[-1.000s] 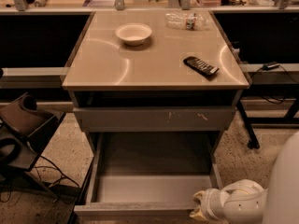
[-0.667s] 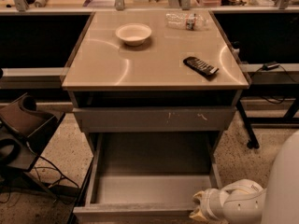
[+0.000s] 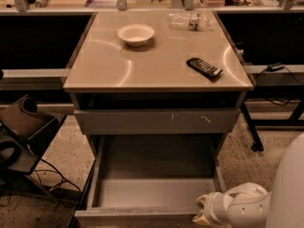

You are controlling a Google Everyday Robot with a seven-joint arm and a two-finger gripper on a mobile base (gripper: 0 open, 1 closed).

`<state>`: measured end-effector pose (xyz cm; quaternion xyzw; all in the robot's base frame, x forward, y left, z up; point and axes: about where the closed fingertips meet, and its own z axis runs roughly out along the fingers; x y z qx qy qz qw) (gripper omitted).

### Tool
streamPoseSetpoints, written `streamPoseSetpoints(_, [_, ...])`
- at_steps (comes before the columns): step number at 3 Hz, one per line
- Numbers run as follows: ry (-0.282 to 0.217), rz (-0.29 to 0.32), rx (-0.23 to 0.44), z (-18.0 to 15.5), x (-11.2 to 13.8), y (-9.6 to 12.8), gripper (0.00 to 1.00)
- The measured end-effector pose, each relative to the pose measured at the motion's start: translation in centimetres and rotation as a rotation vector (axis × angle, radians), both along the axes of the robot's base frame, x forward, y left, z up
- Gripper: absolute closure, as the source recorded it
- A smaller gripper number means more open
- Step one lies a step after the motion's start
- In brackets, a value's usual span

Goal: Open middle drawer

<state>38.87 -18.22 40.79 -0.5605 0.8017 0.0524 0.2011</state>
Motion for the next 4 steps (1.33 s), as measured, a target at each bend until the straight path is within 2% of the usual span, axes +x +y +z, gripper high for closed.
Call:
streamPoseSetpoints(2, [0.000, 0.000, 0.000, 0.00, 0.00, 0.00, 0.11])
streamPoseSetpoints(3, [0.000, 0.000, 0.000, 0.00, 0.00, 0.00, 0.00])
streamPoseSetpoints(4, [0.000, 0.000, 0.000, 0.00, 0.00, 0.00, 0.00])
